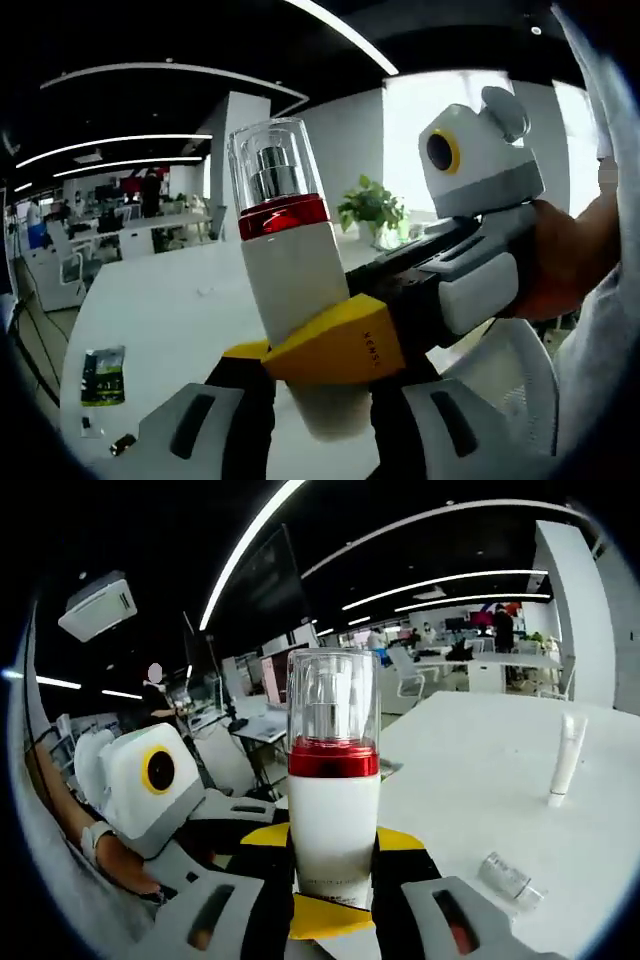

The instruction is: Arrange the skincare products in the storage area until every visible bottle or jar stands upright without overlapping.

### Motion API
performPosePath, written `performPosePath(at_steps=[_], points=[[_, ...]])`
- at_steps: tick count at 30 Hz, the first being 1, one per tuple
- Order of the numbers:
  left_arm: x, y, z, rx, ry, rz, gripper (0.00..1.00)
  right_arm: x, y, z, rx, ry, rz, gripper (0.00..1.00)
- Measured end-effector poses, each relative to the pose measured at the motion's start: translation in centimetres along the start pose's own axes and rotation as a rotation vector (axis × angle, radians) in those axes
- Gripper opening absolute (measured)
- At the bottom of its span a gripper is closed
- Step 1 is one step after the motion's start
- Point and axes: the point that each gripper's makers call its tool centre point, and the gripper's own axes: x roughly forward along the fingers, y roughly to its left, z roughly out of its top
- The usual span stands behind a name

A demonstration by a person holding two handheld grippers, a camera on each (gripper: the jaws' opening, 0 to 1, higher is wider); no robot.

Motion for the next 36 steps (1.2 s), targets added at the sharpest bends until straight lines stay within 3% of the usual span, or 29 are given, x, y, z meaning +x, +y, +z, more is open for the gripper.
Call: performPosePath(at_steps=[7, 10, 17, 21, 27, 31, 36], points=[[-0.4, 1.0, -0.8, 0.044, 0.053, 0.03, 0.28, 0.6, 0.6, -0.2, -0.009, 0.016, 0.011, 0.24], [-0.4, 1.3, -1.2, 0.011, 0.097, 0.028, 0.27, 0.6, 0.8, -0.4, -0.021, 0.026, 0.015, 0.24], [-0.5, 0.8, -1.0, -0.077, 0.085, -0.023, 0.26, 0.1, 0.9, -0.2, -0.034, 0.029, 0.045, 0.25], [-0.5, 0.4, -1.3, -0.086, 0.092, -0.041, 0.26, -0.3, 1.0, -0.4, -0.048, 0.045, 0.073, 0.25], [-0.4, -0.5, -2.0, -0.16, 0.105, -0.107, 0.26, -0.8, 1.0, -1.2, -0.062, 0.067, 0.11, 0.26], [-0.4, -1.8, -1.9, -0.268, 0.101, -0.194, 0.26, -1.4, 1.0, -1.2, -0.065, 0.042, 0.126, 0.27], [-0.5, -3.6, -1.2, -0.267, 0.084, -0.296, 0.26, -2.1, 1.3, -0.5, -0.051, 0.013, 0.154, 0.29]])
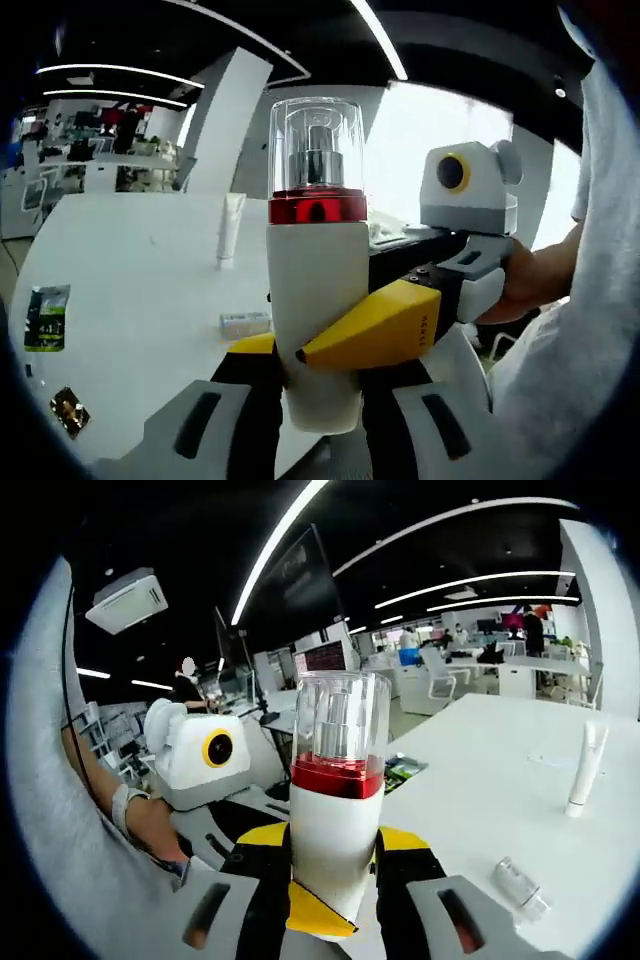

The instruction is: Arrange the skincare products in the storage area until every visible bottle or jar stands upright without overlapping.

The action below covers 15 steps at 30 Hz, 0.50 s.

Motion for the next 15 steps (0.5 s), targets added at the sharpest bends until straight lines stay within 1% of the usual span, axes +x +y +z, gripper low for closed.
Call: performPosePath(at_steps=[2, 3, 4, 5, 6, 7, 9, 11, 15], points=[[0.1, -0.4, 0.1, 0.003, -0.008, -0.022, 0.26, -0.2, 0.1, 0.2, 0.009, -0.005, 0.015, 0.3], [0.2, -0.9, -0.1, -0.013, -0.002, -0.056, 0.26, -0.4, 0.2, 0.3, 0.016, -0.003, 0.028, 0.3], [0.3, -0.7, -0.1, -0.001, -0.004, -0.039, 0.26, -0.5, 0.1, 0.3, 0.023, 0.002, 0.032, 0.31], [0.4, -1.3, -0.1, -0.008, 0.001, -0.067, 0.26, -0.7, 0.2, 0.3, 0.03, 0.01, 0.04, 0.31], [0.4, -1.5, -0.1, -0.01, -0.002, -0.081, 0.26, -0.9, 0.3, 0.4, 0.035, 0.008, 0.046, 0.31], [0.5, -1.8, 0.0, -0.001, -0.01, -0.091, 0.26, -1.2, 0.4, 0.9, 0.044, -0.008, 0.057, 0.31], [0.6, -2.8, 0.1, -0.014, -0.014, -0.132, 0.26, -1.6, 0.7, 1.8, 0.067, -0.039, 0.073, 0.32], [0.8, -3.1, 0.0, -0.019, -0.012, -0.144, 0.26, -1.9, 0.6, 2.3, 0.075, -0.051, 0.073, 0.33], [0.8, -3.6, -0.2, -0.036, -0.015, -0.175, 0.26, -2.1, 0.8, 2.3, 0.092, -0.031, 0.094, 0.33]])
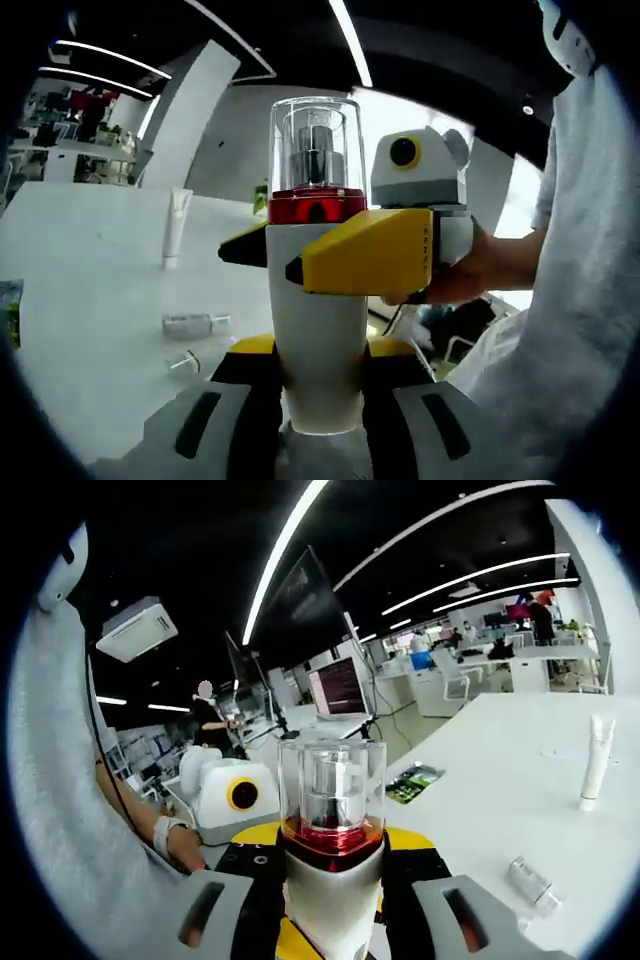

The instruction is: Arrange the skincare products in the storage area until every visible bottle or jar stands upright without overlapping.

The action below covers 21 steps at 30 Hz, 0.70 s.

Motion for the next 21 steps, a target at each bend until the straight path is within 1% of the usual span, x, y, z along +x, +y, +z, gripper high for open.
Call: performPosePath(at_steps=[5, 10, 12, 16, 18, 19, 21], points=[[0.0, -0.3, -0.3, 0.019, 0.012, -0.016, 0.26, -0.1, 0.4, -0.5, -0.019, 0.013, -0.001, 0.31], [0.0, -0.4, -0.7, 0.013, 0.017, -0.021, 0.27, -0.1, 0.4, -0.9, -0.024, 0.016, -0.022, 0.3], [-0.1, -0.3, -0.6, 0.021, 0.001, -0.014, 0.27, -0.2, 0.4, -0.8, -0.037, 0.014, -0.035, 0.3], [0.0, -0.1, -0.2, 0.039, -0.031, -0.001, 0.27, -0.5, -0.1, -0.5, -0.029, -0.001, -0.062, 0.3], [0.1, -0.1, -0.1, 0.041, -0.034, -0.001, 0.27, -0.7, -0.2, -0.4, -0.037, -0.004, -0.067, 0.3], [0.1, 0.1, -0.2, 0.043, -0.025, 0.003, 0.27, -0.9, -0.5, -0.4, -0.041, -0.007, -0.079, 0.3], [0.0, 0.5, -0.4, 0.046, -0.019, 0.022, 0.3, -1.2, -0.9, -0.3, -0.044, -0.004, -0.086, 0.3]])
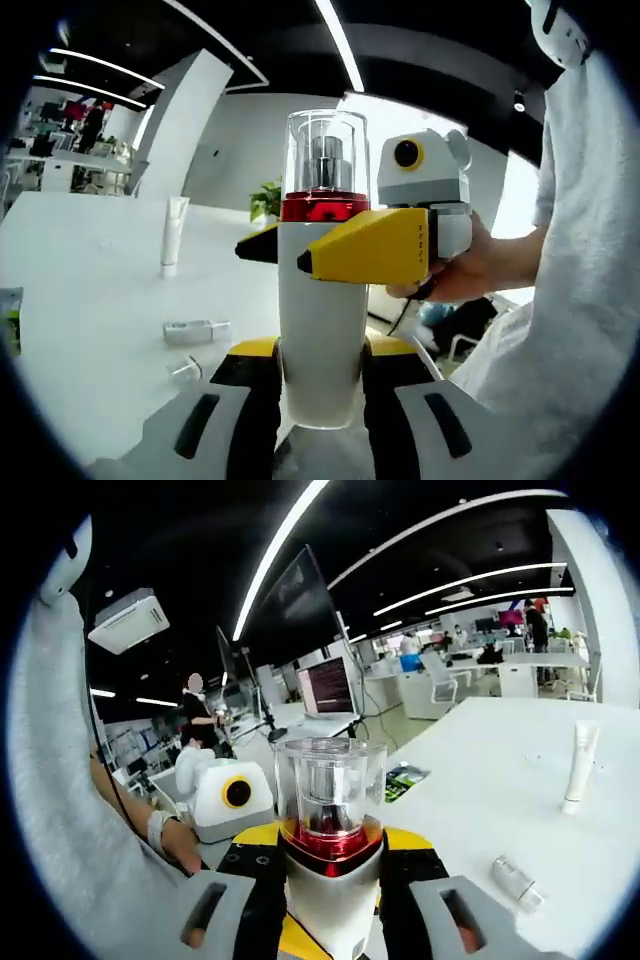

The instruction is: Arrange the skincare products in the storage area until every visible bottle or jar stands upright without overlapping.

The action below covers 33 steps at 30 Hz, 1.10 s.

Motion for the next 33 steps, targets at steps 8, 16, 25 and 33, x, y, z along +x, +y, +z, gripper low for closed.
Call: performPosePath(at_steps=[8, 16, 25, 33], points=[[-1.0, 1.9, -2.8, 0.085, 0.12, 0.083, 0.43, -1.3, -3.1, 1.5, 0.026, -0.048, -0.072, 0.31], [-4.1, 5.7, -6.9, 0.249, 0.343, 0.222, 0.46, -2.7, -6.9, 3.2, 0.016, -0.074, -0.16, 0.31], [-4.3, 9.3, -7.4, 0.379, 0.372, 0.451, 0.43, -4.4, -10.7, 4.7, 0.017, -0.092, -0.25, 0.31], [-5.1, 10.3, -10.2, 0.306, 0.488, 0.468, 0.46, -5.5, -13.3, 5.4, 0.017, -0.106, -0.304, 0.31]])
